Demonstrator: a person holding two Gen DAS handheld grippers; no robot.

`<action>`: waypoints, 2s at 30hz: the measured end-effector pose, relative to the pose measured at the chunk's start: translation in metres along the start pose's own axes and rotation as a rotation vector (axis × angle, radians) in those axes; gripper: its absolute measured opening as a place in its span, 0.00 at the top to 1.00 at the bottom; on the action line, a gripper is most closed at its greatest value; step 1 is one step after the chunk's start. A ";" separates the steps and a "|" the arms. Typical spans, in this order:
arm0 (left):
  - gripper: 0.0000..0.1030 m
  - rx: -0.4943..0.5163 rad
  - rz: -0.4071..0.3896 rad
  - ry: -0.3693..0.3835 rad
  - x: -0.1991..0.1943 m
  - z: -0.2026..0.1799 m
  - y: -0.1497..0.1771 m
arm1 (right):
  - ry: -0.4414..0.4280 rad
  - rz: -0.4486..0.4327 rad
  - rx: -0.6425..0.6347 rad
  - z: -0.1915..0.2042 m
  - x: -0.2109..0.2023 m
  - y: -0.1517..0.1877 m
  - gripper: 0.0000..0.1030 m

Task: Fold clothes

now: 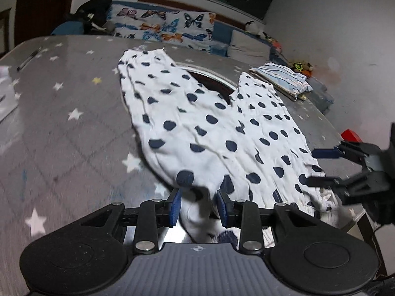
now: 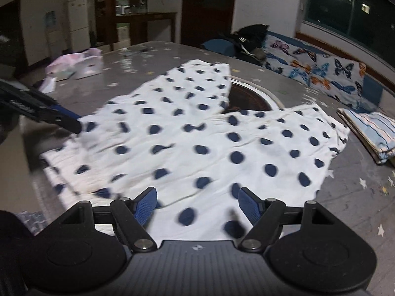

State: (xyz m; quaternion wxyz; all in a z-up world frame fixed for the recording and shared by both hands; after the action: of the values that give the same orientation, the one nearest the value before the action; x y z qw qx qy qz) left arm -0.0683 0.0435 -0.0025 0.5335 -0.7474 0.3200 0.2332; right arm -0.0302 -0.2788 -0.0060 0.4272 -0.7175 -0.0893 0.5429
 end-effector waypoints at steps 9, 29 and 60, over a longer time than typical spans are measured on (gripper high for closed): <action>0.71 -0.061 0.038 0.004 0.003 -0.004 0.020 | -0.053 -0.005 -0.027 0.037 -0.008 0.010 0.27; 0.97 -0.080 -0.033 0.025 -0.045 -0.016 -0.002 | -0.096 0.037 -0.040 0.049 -0.013 0.030 0.27; 0.95 0.045 -0.038 0.012 0.022 -0.020 -0.034 | -0.050 0.000 0.113 0.001 -0.020 0.018 0.27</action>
State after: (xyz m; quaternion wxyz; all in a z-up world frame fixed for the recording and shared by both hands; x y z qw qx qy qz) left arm -0.0283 0.0274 0.0110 0.5525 -0.7427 0.3138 0.2114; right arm -0.0456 -0.3013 -0.0051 0.4648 -0.6783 -0.0692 0.5649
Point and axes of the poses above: each gripper's, at about its wrist camera, not at the fingertips, and x roughly the way its jaws point, z to its left, y to its underside, the point moved 7 cm from there along x, roughly the way its jaws point, and after that the axes turned 1 degree about -y, right-handed, at the moved point
